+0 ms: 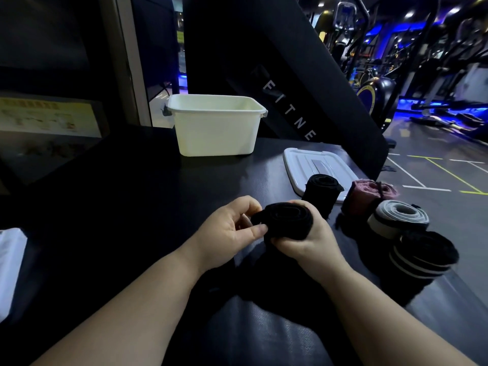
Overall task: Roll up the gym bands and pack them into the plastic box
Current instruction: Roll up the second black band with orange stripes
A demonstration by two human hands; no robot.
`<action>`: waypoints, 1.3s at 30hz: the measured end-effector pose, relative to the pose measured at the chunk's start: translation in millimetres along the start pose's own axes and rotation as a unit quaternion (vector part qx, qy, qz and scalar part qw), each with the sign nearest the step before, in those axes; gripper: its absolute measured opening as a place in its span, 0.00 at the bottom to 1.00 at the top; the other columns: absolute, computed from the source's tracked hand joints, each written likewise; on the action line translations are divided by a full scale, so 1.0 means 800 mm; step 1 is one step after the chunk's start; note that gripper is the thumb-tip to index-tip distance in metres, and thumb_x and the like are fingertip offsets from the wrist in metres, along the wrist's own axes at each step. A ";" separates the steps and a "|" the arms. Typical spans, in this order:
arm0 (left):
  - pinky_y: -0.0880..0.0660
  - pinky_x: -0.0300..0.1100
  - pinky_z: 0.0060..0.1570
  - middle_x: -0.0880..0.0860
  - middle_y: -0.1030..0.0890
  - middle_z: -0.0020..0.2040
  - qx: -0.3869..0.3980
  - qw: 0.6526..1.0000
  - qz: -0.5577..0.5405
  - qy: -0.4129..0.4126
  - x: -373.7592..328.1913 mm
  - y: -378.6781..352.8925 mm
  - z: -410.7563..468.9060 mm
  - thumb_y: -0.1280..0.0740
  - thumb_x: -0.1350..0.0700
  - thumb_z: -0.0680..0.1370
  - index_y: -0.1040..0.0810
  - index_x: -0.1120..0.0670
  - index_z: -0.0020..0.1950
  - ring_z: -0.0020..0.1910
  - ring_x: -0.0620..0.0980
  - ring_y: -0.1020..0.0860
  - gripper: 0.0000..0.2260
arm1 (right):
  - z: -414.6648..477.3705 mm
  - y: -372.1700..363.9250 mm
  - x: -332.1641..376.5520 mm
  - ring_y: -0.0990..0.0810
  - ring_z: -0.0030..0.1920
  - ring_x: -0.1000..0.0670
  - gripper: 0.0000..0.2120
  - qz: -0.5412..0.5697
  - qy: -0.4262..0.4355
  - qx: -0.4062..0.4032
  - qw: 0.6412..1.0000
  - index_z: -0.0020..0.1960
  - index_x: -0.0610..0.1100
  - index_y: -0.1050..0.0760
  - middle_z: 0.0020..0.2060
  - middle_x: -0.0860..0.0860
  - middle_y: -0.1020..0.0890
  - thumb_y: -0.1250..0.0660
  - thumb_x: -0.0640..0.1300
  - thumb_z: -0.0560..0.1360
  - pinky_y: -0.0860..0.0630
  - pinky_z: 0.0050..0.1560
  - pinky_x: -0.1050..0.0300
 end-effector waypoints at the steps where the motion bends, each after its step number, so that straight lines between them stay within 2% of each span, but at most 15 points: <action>1: 0.33 0.31 0.35 0.43 0.29 0.30 -0.009 1.000 0.014 0.002 0.000 0.000 0.002 0.29 0.55 0.75 0.25 0.48 0.42 0.31 0.40 0.32 0.06 | -0.001 0.004 0.000 0.18 0.49 0.50 0.24 -0.003 0.002 -0.017 1.000 0.51 0.52 0.26 0.46 0.49 0.17 0.25 0.45 0.56 0.23 0.54 0.54; 3: 0.33 0.32 0.34 0.46 0.28 0.30 -0.019 0.999 0.026 0.010 0.001 -0.004 0.004 0.29 0.58 0.76 0.24 0.50 0.42 0.30 0.41 0.32 0.06 | -0.002 0.010 0.002 0.19 0.49 0.52 0.24 -0.011 0.009 -0.047 0.999 0.50 0.55 0.27 0.47 0.49 0.18 0.27 0.51 0.55 0.23 0.55 0.55; 6: 0.32 0.36 0.35 0.52 0.27 0.33 -0.028 0.998 0.041 0.030 0.006 -0.009 0.007 0.29 0.54 0.77 0.23 0.50 0.44 0.31 0.43 0.31 0.04 | -0.001 0.013 -0.003 0.19 0.50 0.51 0.24 -0.024 0.001 -0.057 0.998 0.50 0.58 0.27 0.48 0.49 0.18 0.27 0.52 0.56 0.23 0.57 0.49; 10: 0.29 0.35 0.39 0.50 0.25 0.35 -0.018 0.999 0.043 0.028 0.008 -0.006 0.006 0.32 0.54 0.78 0.23 0.52 0.51 0.34 0.43 0.28 0.04 | -0.003 0.000 -0.012 0.20 0.53 0.54 0.28 0.033 -0.028 0.005 0.999 0.54 0.56 0.29 0.51 0.52 0.18 0.24 0.50 0.56 0.24 0.59 0.51; 12: 0.27 0.34 0.39 0.45 0.24 0.36 -0.006 0.998 0.049 0.026 0.006 -0.006 0.004 0.33 0.54 0.79 0.23 0.54 0.54 0.34 0.43 0.26 0.06 | -0.004 -0.006 -0.012 0.20 0.53 0.55 0.29 0.050 -0.037 0.031 0.998 0.55 0.54 0.30 0.51 0.53 0.18 0.23 0.44 0.58 0.24 0.59 0.53; 16: 0.30 0.32 0.36 0.40 0.24 0.32 -0.005 0.997 0.076 0.025 0.003 -0.005 0.007 0.33 0.54 0.79 0.22 0.52 0.47 0.32 0.40 0.28 0.03 | -0.003 -0.003 -0.007 0.20 0.46 0.55 0.26 0.062 -0.031 0.015 0.998 0.54 0.49 0.29 0.45 0.52 0.19 0.24 0.40 0.59 0.23 0.52 0.55; 18: 0.31 0.33 0.35 0.43 0.25 0.31 -0.014 0.997 0.069 0.015 0.001 -0.006 0.008 0.32 0.55 0.79 0.22 0.53 0.43 0.31 0.40 0.29 0.05 | -0.004 -0.001 -0.002 0.20 0.44 0.57 0.25 0.057 -0.017 -0.009 0.998 0.54 0.47 0.29 0.43 0.53 0.19 0.24 0.40 0.59 0.24 0.49 0.60; 22: 0.33 0.33 0.37 0.44 0.27 0.31 -0.021 1.000 0.003 -0.004 -0.005 -0.010 0.006 0.32 0.57 0.78 0.23 0.53 0.38 0.32 0.41 0.31 0.09 | -0.006 0.006 0.000 0.19 0.44 0.56 0.26 0.044 -0.008 -0.053 0.998 0.54 0.46 0.28 0.43 0.51 0.18 0.24 0.42 0.59 0.23 0.48 0.60; 26: 0.29 0.36 0.40 0.49 0.24 0.37 -0.013 1.000 -0.006 -0.020 -0.004 -0.018 0.005 0.31 0.50 0.73 0.21 0.46 0.40 0.36 0.45 0.27 0.03 | -0.006 0.012 0.001 0.21 0.41 0.61 0.26 -0.006 -0.023 -0.087 0.996 0.53 0.49 0.29 0.41 0.54 0.19 0.23 0.44 0.58 0.26 0.44 0.68; 28: 0.29 0.35 0.40 0.46 0.25 0.37 -0.022 1.000 -0.004 -0.005 0.005 -0.019 0.006 0.29 0.52 0.74 0.21 0.49 0.44 0.36 0.44 0.27 0.03 | -0.005 0.011 -0.002 0.21 0.42 0.60 0.27 -0.021 -0.038 -0.084 0.996 0.55 0.50 0.30 0.42 0.54 0.20 0.21 0.40 0.61 0.26 0.44 0.68; 30: 0.30 0.33 0.40 0.46 0.26 0.37 -0.034 0.999 0.001 0.005 0.010 -0.016 0.006 0.29 0.56 0.76 0.21 0.53 0.46 0.35 0.43 0.28 0.02 | -0.003 0.004 -0.012 0.21 0.47 0.57 0.31 -0.023 -0.070 -0.040 0.997 0.58 0.56 0.33 0.47 0.54 0.20 0.21 0.40 0.63 0.25 0.48 0.65; 33: 0.31 0.31 0.39 0.46 0.26 0.35 -0.053 0.998 0.018 0.009 0.012 -0.003 0.008 0.31 0.58 0.77 0.22 0.56 0.43 0.33 0.40 0.29 0.04 | -0.006 -0.023 -0.028 0.20 0.50 0.52 0.40 0.070 -0.121 0.085 0.987 0.67 0.64 0.39 0.55 0.50 0.21 0.29 0.40 0.61 0.24 0.52 0.54; 36: 0.31 0.33 0.40 0.46 0.26 0.36 -0.053 0.998 0.029 0.007 0.015 0.006 0.010 0.32 0.59 0.79 0.22 0.55 0.43 0.34 0.40 0.29 0.05 | -0.009 -0.031 -0.029 0.21 0.55 0.47 0.40 0.273 -0.173 0.117 0.939 0.70 0.52 0.33 0.58 0.46 0.21 0.36 0.31 0.60 0.26 0.60 0.49; 38: 0.30 0.34 0.41 0.44 0.25 0.37 -0.048 0.998 0.036 0.004 0.018 0.009 0.010 0.33 0.56 0.78 0.22 0.53 0.43 0.36 0.40 0.28 0.05 | -0.007 -0.030 -0.025 0.20 0.58 0.45 0.36 0.342 -0.170 0.138 0.914 0.67 0.46 0.29 0.60 0.42 0.20 0.32 0.28 0.61 0.24 0.60 0.51; 39: 0.31 0.34 0.42 0.43 0.25 0.37 -0.046 0.998 0.032 0.005 0.019 0.011 0.010 0.33 0.53 0.77 0.22 0.53 0.43 0.36 0.40 0.28 0.05 | -0.006 -0.028 -0.023 0.20 0.59 0.45 0.34 0.347 -0.158 0.154 0.911 0.67 0.44 0.28 0.60 0.42 0.20 0.28 0.30 0.62 0.22 0.58 0.52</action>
Point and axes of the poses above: each hand's wrist, its own z-axis towards the middle knuckle, its own y-axis out of the back of the hand, x = y × z, the point moved 9 cm from there along z, towards the middle knuckle
